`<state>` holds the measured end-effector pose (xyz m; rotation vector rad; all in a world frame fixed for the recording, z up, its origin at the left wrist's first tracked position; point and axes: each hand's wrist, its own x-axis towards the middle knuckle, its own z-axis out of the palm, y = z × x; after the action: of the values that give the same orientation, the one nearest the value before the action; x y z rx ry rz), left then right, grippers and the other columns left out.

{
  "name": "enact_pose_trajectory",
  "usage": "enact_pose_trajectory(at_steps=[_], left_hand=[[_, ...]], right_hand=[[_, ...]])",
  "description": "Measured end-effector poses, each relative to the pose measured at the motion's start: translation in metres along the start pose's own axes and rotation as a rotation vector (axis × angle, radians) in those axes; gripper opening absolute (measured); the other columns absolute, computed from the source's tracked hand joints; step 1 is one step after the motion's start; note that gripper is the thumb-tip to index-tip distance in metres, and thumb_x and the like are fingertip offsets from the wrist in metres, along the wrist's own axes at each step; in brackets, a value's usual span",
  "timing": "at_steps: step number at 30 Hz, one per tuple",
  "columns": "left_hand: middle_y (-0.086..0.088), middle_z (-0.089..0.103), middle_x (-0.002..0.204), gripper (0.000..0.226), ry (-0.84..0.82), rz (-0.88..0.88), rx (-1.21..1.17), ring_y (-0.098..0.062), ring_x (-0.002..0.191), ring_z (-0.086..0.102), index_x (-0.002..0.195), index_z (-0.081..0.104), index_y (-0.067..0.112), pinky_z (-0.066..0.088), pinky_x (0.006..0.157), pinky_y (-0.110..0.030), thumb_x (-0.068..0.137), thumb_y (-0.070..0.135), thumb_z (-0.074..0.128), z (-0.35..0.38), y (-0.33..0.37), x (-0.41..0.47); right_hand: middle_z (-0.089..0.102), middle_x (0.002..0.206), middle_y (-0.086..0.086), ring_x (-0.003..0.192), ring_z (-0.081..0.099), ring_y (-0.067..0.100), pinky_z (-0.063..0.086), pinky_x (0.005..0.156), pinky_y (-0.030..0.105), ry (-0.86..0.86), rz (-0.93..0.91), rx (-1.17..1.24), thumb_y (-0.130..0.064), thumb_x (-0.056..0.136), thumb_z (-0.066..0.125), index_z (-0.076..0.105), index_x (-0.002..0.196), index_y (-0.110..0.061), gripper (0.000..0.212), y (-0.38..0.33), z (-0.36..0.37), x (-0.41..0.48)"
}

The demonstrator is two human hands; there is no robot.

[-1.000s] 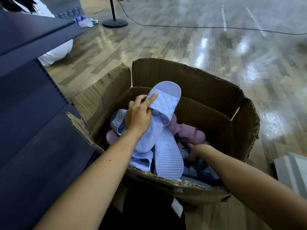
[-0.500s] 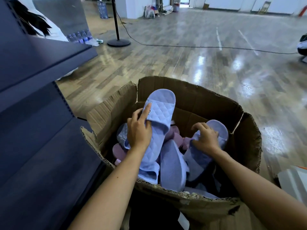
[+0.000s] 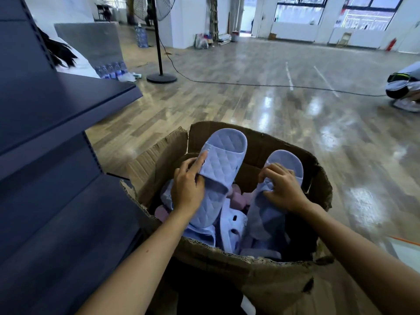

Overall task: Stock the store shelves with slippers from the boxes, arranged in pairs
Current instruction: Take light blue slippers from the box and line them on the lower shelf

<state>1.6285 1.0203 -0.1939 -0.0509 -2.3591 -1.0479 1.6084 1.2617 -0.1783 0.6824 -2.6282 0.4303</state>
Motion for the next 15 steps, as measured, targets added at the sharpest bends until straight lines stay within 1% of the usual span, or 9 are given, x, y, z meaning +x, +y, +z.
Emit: enact_pose_trajectory(at_steps=[2, 4, 6, 8, 9, 10, 11, 12, 15], left_hand=[[-0.008, 0.051, 0.127, 0.058, 0.011, -0.049, -0.041, -0.028, 0.111, 0.048, 0.138, 0.041, 0.027, 0.037, 0.087, -0.027, 0.088, -0.002, 0.048, -0.003, -0.002, 0.003], [-0.011, 0.050, 0.127, 0.057, 0.061, -0.111, -0.087, -0.030, 0.115, 0.048, 0.139, 0.042, 0.024, 0.036, 0.093, -0.030, 0.088, -0.002, 0.048, -0.005, -0.005, 0.004], [-0.014, 0.048, 0.129, 0.055, 0.109, -0.206, -0.131, -0.031, 0.119, 0.047, 0.138, 0.043, 0.021, 0.036, 0.098, -0.033, 0.089, -0.001, 0.047, -0.006, -0.008, 0.005], [-0.015, 0.045, 0.132, 0.053, 0.129, -0.284, -0.157, -0.031, 0.123, 0.044, 0.138, 0.044, 0.019, 0.034, 0.102, -0.034, 0.089, -0.001, 0.047, -0.006, -0.009, 0.007], [-0.016, 0.045, 0.132, 0.053, 0.146, -0.312, -0.167, -0.031, 0.124, 0.043, 0.138, 0.044, 0.019, 0.034, 0.103, -0.035, 0.089, 0.000, 0.046, -0.007, -0.009, 0.009], [-0.016, 0.044, 0.132, 0.052, 0.157, -0.334, -0.168, -0.032, 0.124, 0.043, 0.138, 0.044, 0.019, 0.033, 0.103, -0.036, 0.089, 0.000, 0.046, -0.007, -0.008, 0.009], [-0.016, 0.044, 0.133, 0.053, 0.154, -0.344, -0.159, -0.032, 0.124, 0.042, 0.138, 0.043, 0.020, 0.033, 0.104, -0.036, 0.089, 0.001, 0.047, -0.007, -0.007, 0.010], [-0.015, 0.043, 0.134, 0.053, 0.139, -0.346, -0.143, -0.032, 0.125, 0.041, 0.139, 0.042, 0.021, 0.033, 0.103, -0.037, 0.089, 0.003, 0.047, -0.008, -0.006, 0.009], [-0.015, 0.043, 0.133, 0.054, 0.035, -0.318, -0.076, -0.033, 0.122, 0.043, 0.141, 0.039, 0.025, 0.034, 0.102, -0.038, 0.091, 0.008, 0.049, -0.008, -0.008, 0.008]], right_hand=[[0.062, 0.091, 0.006, 0.090, 0.061, 0.033, 0.040, 0.069, 0.040, -0.035, -0.097, -0.032, -0.008, 0.057, 0.060, 0.059, 0.080, -0.015, 0.024, -0.002, -0.013, 0.007], [0.061, 0.090, 0.008, 0.084, 0.062, 0.032, 0.045, 0.065, 0.038, -0.069, -0.214, -0.034, -0.003, 0.057, 0.055, 0.058, 0.081, -0.013, 0.026, -0.005, -0.027, 0.012], [0.058, 0.084, 0.012, 0.074, 0.058, 0.025, 0.045, 0.063, 0.028, -0.008, -0.265, 0.043, 0.001, 0.063, 0.046, 0.060, 0.078, -0.005, 0.022, -0.013, -0.047, 0.022], [0.055, 0.080, 0.013, 0.069, 0.050, 0.016, 0.039, 0.063, 0.020, 0.249, -0.146, 0.172, 0.002, 0.069, 0.041, 0.060, 0.078, 0.001, 0.021, -0.020, -0.071, 0.048], [0.054, 0.083, 0.011, 0.070, 0.049, 0.013, 0.039, 0.064, 0.021, 0.349, -0.041, 0.230, 0.004, 0.071, 0.043, 0.060, 0.081, 0.001, 0.020, -0.022, -0.082, 0.062], [0.054, 0.088, 0.007, 0.073, 0.051, 0.013, 0.041, 0.066, 0.023, 0.363, 0.069, 0.256, 0.005, 0.074, 0.047, 0.060, 0.087, -0.002, 0.020, -0.022, -0.087, 0.074], [0.054, 0.092, 0.004, 0.078, 0.054, 0.015, 0.042, 0.069, 0.025, 0.288, 0.158, 0.238, 0.004, 0.077, 0.051, 0.060, 0.091, -0.007, 0.020, -0.019, -0.087, 0.080], [0.056, 0.096, 0.004, 0.083, 0.057, 0.018, 0.043, 0.072, 0.026, 0.161, 0.214, 0.202, 0.001, 0.080, 0.053, 0.061, 0.095, -0.010, 0.020, -0.015, -0.081, 0.081], [0.061, 0.109, 0.009, 0.098, 0.059, 0.023, 0.040, 0.077, 0.024, -0.275, 0.274, 0.142, -0.004, 0.085, 0.056, 0.064, 0.105, -0.009, 0.022, -0.004, -0.038, 0.055]])
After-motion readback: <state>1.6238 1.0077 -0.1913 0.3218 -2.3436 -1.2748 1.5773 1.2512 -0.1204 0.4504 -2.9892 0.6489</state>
